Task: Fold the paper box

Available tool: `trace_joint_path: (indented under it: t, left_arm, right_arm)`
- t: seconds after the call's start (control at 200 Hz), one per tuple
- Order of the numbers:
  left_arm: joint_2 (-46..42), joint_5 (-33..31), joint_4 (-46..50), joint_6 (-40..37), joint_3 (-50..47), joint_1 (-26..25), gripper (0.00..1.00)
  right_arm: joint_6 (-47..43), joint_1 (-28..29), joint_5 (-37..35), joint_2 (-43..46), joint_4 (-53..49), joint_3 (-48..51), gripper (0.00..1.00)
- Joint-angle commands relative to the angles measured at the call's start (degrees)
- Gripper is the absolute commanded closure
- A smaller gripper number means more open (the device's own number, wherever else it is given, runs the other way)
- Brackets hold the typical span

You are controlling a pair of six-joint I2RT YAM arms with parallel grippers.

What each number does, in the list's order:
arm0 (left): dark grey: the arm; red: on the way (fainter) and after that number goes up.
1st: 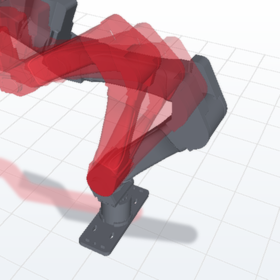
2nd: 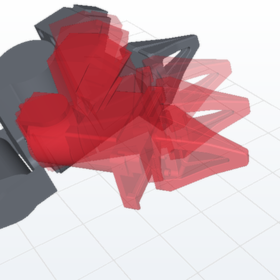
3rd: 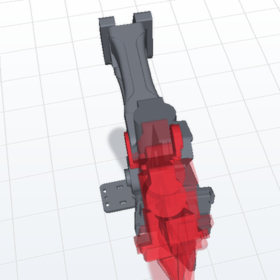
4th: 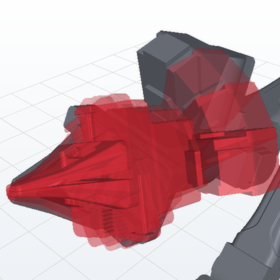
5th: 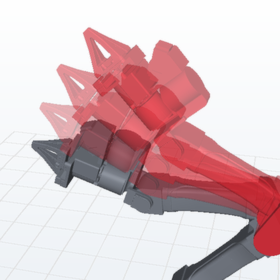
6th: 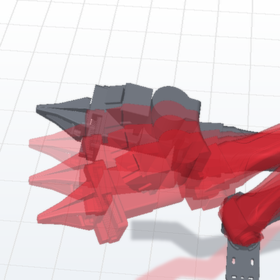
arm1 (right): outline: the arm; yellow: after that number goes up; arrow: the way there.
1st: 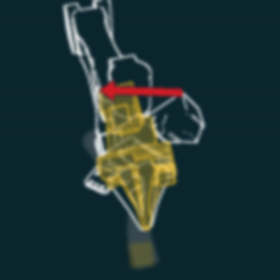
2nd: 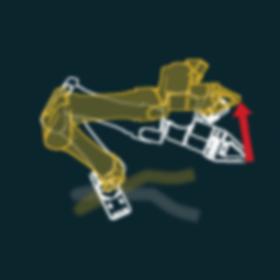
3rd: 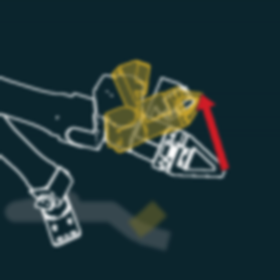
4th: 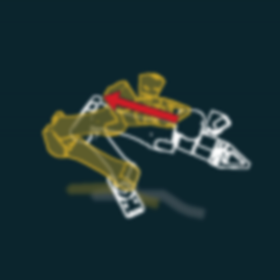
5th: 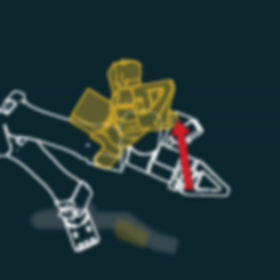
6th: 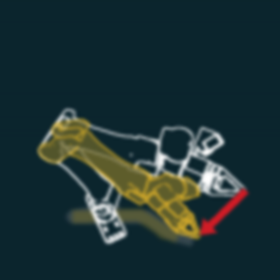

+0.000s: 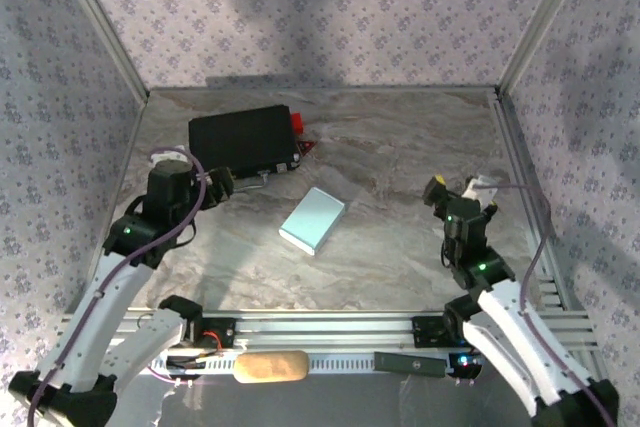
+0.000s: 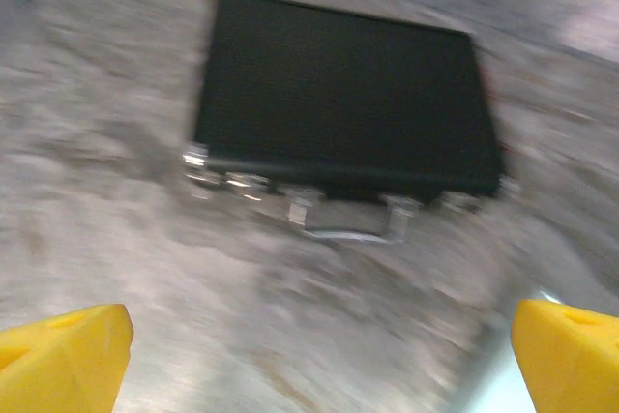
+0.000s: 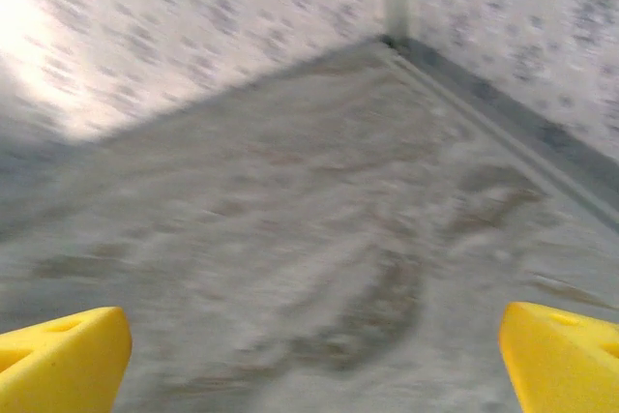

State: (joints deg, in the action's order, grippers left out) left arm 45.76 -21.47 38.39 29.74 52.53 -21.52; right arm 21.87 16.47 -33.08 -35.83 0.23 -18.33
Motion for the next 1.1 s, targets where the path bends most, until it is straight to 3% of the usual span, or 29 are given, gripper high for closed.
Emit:
trace_joint_path:
  t: [0.0,0.09,0.155,0.225,0.305,0.365,0.415,0.555,0.655,0.82,1.009,1.094]
  left_arm:
    - [-2.33,-16.22,-7.30,-7.15,-6.14,2.52,0.00]
    - [-5.69,-7.08,-20.65,-18.11,-15.38,6.52,0.00]
    - [-7.01,-4.76,-27.57,-21.17,-21.04,9.01,0.00]
    - [-7.05,-4.76,-31.15,-20.47,-24.88,11.96,0.00]
    - [-6.23,0.04,-35.34,-20.02,-28.52,16.07,0.00]
    - [-5.01,2.67,-39.02,-20.24,-30.91,18.46,0.00]
    - [-3.96,3.97,-41.94,-20.33,-32.67,20.24,0.00]
    - [-0.58,8.09,-50.60,-21.25,-36.89,24.30,0.00]
    - [2.37,9.24,-57.80,-21.84,-39.64,26.01,0.00]
    - [8.18,11.89,-65.59,-23.98,-40.79,27.35,0.00]
    - [20.21,15.83,-79.43,-22.04,-39.45,27.54,0.00]
    - [26.07,17.70,-81.24,-20.35,-36.35,27.49,0.00]
  right_arm:
    - [-9.40,-8.19,5.25,-6.10,14.53,3.23,0.01]
    - [-10.70,-13.70,11.47,-14.78,23.33,5.03,0.01]
    - [-11.66,-14.77,12.95,-20.63,29.60,6.06,0.01]
    - [-12.97,-15.70,14.58,-27.27,36.48,6.44,0.01]
    - [-15.29,-15.84,17.62,-32.88,44.67,6.06,0.01]
    - [-17.12,-15.76,17.96,-34.70,42.56,3.53,0.01]
    - [-20.64,-15.69,18.40,-37.37,46.74,3.60,0.01]
    - [-19.94,-17.58,20.55,-46.72,59.71,5.49,0.01]
    - [-21.45,-16.60,19.80,-51.55,62.43,4.34,0.01]
    - [-20.81,-16.91,20.57,-50.87,46.93,-3.17,0.01]
    - [-21.27,-16.55,19.89,-51.21,48.07,-2.89,0.01]
    - [-21.33,-16.49,19.79,-51.24,48.10,-2.99,0.01]
